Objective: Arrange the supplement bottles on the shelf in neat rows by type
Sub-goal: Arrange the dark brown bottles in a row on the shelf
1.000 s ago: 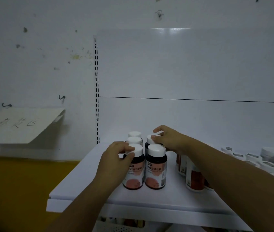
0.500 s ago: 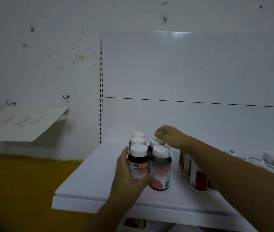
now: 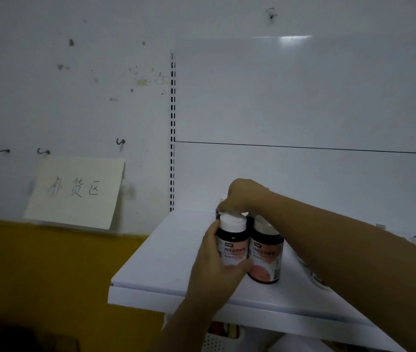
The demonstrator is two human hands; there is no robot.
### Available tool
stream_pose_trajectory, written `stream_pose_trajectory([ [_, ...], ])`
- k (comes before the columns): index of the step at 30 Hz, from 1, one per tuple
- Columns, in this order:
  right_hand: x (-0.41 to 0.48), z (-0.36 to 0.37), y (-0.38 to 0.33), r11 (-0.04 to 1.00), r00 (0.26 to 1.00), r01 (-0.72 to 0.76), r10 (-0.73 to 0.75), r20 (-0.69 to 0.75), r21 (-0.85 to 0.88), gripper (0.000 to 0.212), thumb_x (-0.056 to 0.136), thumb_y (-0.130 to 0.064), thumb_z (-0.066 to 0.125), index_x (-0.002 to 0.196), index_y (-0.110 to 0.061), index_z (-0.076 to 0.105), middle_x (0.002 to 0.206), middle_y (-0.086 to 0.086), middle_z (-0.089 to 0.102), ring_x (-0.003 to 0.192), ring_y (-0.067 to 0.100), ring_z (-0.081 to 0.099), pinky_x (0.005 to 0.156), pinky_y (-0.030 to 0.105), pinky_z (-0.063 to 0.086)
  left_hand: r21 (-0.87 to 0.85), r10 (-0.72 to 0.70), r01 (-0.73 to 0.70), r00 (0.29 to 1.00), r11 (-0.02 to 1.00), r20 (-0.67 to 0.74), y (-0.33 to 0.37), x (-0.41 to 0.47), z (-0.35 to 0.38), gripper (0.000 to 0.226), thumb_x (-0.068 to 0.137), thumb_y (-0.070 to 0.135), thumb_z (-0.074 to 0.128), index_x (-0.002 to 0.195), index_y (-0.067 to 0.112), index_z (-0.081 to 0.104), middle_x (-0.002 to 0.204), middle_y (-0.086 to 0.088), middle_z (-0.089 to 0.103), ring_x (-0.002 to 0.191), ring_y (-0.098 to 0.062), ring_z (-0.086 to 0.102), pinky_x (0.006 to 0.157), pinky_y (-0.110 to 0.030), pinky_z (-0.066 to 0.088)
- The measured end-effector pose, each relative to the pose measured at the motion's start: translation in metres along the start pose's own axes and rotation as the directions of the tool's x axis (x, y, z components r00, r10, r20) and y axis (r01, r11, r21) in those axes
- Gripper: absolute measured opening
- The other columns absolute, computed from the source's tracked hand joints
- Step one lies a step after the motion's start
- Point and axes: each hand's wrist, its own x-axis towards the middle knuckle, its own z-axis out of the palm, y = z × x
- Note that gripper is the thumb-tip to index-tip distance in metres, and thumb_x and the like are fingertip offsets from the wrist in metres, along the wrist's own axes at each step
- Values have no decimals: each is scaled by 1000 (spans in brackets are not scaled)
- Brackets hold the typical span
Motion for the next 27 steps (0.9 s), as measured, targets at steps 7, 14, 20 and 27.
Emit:
stream_pose_trajectory([
  [7, -15, -36, 11, 976, 976, 106, -65, -209, 191, 47, 80, -43, 67, 113, -9, 62, 119, 7, 61, 102, 23, 59, 83, 35, 51, -85, -3, 2, 1000, 996, -7, 2, 0, -5, 75, 74, 23, 75, 119, 51, 22, 106, 42, 36, 102, 3, 47, 77, -6, 42],
  [14, -47, -82, 33, 842, 883, 242, 13, -469, 481, 33, 79, -44, 66, 103, -22, 59, 112, 5, 64, 94, 22, 63, 82, 44, 56, -119, -39, 25, 993, 993, -116, -1, 1, -11, 83, 69, 41, 76, 133, 45, 23, 132, 17, 39, 124, -11, 40, 104, -32, 38],
  [20, -85, -94, 48, 737, 872, 292, 58, -487, 610, 31, 72, -47, 72, 81, -19, 63, 94, 5, 69, 83, 22, 68, 74, 46, 59, -173, -10, -42, 958, 984, -287, 27, -7, -18, 57, 87, 43, 50, 139, 30, 30, 145, 3, 37, 131, -16, 36, 104, -29, 31],
  [27, -116, -93, 40, 691, 927, 249, 33, -373, 679, 39, 71, -42, 77, 78, -8, 58, 85, 9, 68, 79, 23, 68, 68, 41, 61, -374, 124, -175, 980, 911, -155, 92, -36, -13, 50, 81, 22, 65, 121, 38, 39, 112, 27, 49, 84, 26, 54, 58, 0, 45],
])
